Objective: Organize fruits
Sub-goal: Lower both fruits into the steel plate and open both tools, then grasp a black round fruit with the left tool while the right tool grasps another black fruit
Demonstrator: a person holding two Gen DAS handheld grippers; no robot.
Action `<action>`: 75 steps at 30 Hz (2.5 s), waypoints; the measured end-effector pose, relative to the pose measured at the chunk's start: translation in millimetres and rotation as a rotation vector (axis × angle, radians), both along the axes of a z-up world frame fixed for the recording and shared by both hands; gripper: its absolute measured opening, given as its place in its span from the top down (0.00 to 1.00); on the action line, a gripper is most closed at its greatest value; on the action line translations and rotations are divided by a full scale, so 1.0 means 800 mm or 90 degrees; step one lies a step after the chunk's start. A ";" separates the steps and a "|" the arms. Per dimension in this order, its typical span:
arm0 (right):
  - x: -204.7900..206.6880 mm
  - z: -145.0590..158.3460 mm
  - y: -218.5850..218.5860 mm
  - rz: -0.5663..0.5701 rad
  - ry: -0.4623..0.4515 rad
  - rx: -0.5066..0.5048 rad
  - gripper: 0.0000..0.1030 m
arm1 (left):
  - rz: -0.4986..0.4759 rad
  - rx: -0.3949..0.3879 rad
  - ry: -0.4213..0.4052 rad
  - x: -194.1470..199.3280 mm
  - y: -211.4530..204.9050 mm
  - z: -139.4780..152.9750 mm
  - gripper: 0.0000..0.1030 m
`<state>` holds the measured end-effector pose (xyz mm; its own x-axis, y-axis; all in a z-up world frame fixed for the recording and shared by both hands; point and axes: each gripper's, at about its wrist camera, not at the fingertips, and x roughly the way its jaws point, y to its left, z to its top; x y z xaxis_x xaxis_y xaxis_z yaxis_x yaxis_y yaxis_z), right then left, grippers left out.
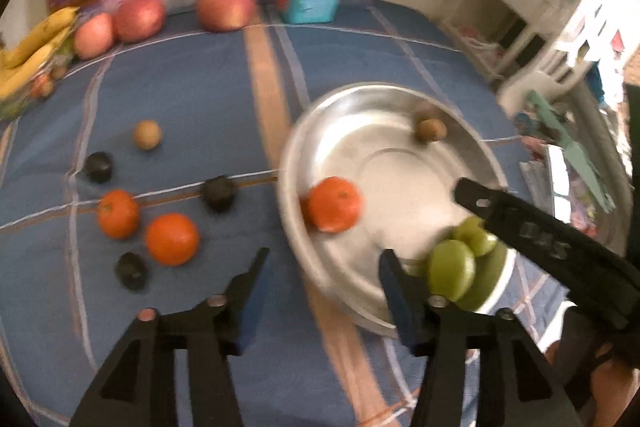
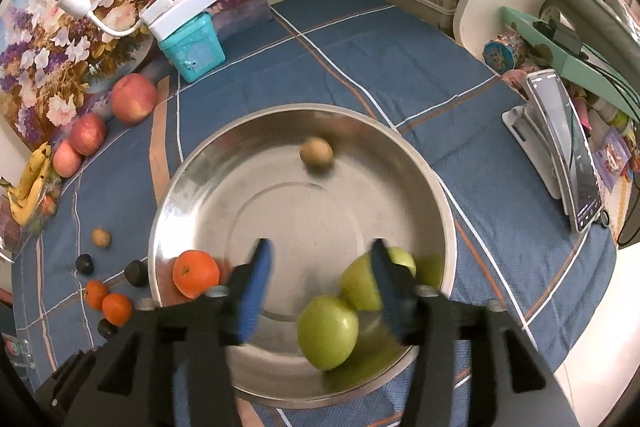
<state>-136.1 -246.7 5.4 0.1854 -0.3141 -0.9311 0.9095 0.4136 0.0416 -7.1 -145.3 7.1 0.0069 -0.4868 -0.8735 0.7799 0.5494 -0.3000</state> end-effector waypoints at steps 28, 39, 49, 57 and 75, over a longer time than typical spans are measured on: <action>0.108 0.011 0.099 0.208 -0.026 -0.005 0.08 | 0.429 0.081 -0.040 0.178 0.195 0.004 0.00; 0.153 0.006 0.116 0.235 -0.020 0.013 0.08 | 0.400 0.069 -0.053 0.204 0.186 0.007 0.00; 0.209 -0.015 0.104 0.253 -0.011 0.017 0.08 | 0.362 0.043 -0.039 0.231 0.155 -0.012 0.00; 0.227 -0.050 0.100 0.270 0.017 0.045 0.15 | 0.302 0.036 -0.024 0.235 0.123 -0.024 0.01; 0.227 -0.075 0.104 0.274 0.074 0.053 0.62 | 0.252 0.061 0.045 0.223 0.073 -0.062 0.55</action>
<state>45.5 -163.4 -55.0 0.1760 -0.1547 -0.9722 0.6560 0.7548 -0.0014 171.4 -86.7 -42.8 0.1155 -0.3753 -0.9197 0.4815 0.8310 -0.2786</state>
